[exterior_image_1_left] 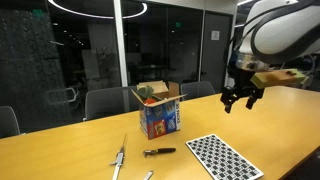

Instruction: Put the tool inside the box.

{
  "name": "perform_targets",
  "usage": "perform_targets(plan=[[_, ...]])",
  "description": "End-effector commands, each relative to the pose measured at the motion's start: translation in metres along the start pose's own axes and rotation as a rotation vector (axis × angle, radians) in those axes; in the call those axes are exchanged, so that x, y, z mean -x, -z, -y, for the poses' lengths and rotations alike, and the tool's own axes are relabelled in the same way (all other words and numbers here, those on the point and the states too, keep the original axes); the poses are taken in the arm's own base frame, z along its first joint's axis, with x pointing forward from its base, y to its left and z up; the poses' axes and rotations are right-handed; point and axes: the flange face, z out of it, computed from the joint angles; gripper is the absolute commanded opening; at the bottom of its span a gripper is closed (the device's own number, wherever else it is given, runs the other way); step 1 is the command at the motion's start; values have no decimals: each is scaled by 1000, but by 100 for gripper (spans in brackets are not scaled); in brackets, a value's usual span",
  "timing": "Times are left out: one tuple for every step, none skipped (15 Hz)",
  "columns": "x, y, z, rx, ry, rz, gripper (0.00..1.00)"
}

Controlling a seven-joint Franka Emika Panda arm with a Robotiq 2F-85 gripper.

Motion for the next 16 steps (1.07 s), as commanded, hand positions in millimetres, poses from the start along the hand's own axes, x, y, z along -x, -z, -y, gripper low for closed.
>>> perform_targets(plan=[[0, 1, 0, 0, 0, 1, 100], [0, 1, 0, 0, 0, 1, 100], [0, 1, 0, 0, 0, 1, 100], [0, 1, 0, 0, 0, 1, 100], [0, 1, 0, 0, 0, 1, 100], [0, 1, 0, 0, 0, 1, 100], [0, 1, 0, 0, 0, 1, 100], [-5, -2, 4, -30, -48, 30, 100], [-8, -5, 8, -40, -83, 56, 100], [-13, -8, 14, -52, -132, 89, 100], [-19, -14, 22, -60, -185, 130, 100], [-23, -19, 29, -77, -225, 160, 100], [-29, -27, 39, -81, -269, 194, 100], [-35, -35, 48, -92, -306, 229, 100], [-41, -45, 60, -102, -344, 263, 100], [-48, -54, 72, -111, -386, 295, 100]])
